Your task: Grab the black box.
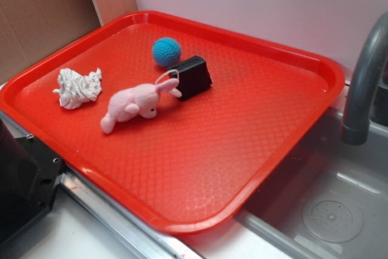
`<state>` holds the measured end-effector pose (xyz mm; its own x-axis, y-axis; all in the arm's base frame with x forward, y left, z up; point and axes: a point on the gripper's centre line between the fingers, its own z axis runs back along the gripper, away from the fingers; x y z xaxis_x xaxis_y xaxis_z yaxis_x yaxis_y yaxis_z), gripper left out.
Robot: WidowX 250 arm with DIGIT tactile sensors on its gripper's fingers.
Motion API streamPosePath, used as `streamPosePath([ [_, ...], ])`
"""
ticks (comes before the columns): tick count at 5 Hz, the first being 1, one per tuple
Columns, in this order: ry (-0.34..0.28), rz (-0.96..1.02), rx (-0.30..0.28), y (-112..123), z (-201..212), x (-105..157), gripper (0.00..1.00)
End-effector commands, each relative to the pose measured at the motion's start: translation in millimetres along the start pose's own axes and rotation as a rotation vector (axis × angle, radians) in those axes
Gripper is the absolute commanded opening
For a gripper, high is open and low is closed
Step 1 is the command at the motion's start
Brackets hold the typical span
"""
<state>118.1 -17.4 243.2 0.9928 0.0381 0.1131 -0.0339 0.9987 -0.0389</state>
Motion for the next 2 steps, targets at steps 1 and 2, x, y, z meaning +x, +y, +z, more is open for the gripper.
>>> streamPosePath([
  [1, 0.000, 0.000, 0.000, 0, 0, 0, 1.00],
  [2, -0.067, -0.127, -0.031, -19, -47, 44, 1.00],
])
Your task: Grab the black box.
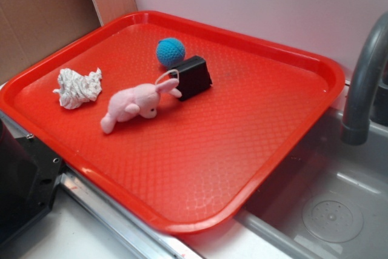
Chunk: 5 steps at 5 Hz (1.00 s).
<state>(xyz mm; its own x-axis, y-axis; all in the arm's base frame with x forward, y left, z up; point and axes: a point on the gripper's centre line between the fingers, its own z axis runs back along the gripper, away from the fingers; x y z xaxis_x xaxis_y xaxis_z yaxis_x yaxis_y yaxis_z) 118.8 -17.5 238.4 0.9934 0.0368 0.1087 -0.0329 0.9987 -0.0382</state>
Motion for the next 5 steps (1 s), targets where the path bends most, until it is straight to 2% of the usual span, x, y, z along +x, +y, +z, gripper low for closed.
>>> streamPosePath([
  [1, -0.126, -0.183, -0.074, -34, -79, 69, 1.00],
  [2, -0.117, -0.167, -0.054, -36, -118, 86, 1.00],
  [3, -0.063, -0.146, -0.050, -33, -154, 103, 1.00],
  [4, -0.089, -0.109, -0.055, -34, -171, 117, 1.00],
  [5, -0.156, 0.004, -0.041, -37, -189, 129, 1.00],
])
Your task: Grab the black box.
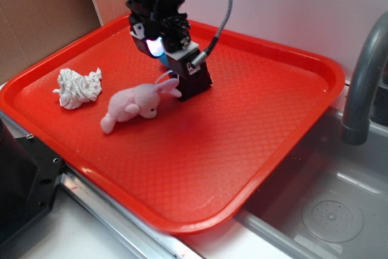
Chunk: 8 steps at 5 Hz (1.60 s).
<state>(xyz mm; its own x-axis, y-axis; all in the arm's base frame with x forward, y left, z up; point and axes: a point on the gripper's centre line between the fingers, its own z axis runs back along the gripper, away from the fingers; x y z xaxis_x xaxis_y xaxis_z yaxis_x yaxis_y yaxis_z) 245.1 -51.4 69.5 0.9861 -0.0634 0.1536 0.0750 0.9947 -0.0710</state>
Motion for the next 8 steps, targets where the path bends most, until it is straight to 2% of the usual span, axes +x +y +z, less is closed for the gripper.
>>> streamPosePath([
  [1, -0.068, 0.081, 0.036, -8, -20, 30, 1.00],
  [2, -0.027, 0.084, 0.027, -7, -25, 32, 0.75],
  [3, 0.007, 0.094, 0.014, -4, -27, 31, 0.00],
  [4, 0.020, 0.087, 0.012, 0, -19, 31, 0.00],
  [5, -0.006, 0.106, 0.006, 13, 33, 29, 0.00],
  [6, -0.137, 0.173, -0.060, 39, 87, 14, 0.00],
  [7, -0.185, 0.228, -0.020, 65, 142, -4, 0.00],
  [8, -0.241, 0.254, -0.054, 80, 192, -8, 0.00],
])
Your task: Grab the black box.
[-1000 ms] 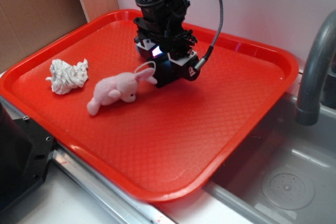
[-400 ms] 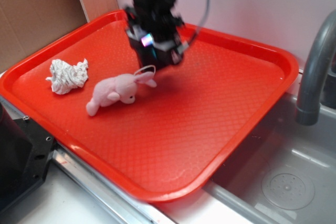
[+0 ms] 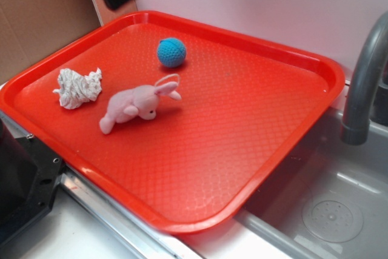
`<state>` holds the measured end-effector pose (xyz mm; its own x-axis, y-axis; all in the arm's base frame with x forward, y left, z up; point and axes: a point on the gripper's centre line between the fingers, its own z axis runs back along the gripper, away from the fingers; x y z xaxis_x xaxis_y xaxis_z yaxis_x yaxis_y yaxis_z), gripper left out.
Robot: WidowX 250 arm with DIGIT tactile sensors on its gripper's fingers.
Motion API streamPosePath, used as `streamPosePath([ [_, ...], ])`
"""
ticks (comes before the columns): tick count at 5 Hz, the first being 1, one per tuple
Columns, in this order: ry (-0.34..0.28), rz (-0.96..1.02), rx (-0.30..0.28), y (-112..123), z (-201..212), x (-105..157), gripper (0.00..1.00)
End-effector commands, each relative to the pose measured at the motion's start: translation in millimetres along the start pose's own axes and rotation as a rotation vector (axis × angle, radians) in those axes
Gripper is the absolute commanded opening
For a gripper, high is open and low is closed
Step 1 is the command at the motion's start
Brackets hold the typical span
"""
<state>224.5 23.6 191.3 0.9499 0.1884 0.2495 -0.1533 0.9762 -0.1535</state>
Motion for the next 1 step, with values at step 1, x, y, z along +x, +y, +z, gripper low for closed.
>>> streamPosePath([
  [1, -0.053, 0.000, 0.003, 2.3, 78.3, 21.1, 0.00],
])
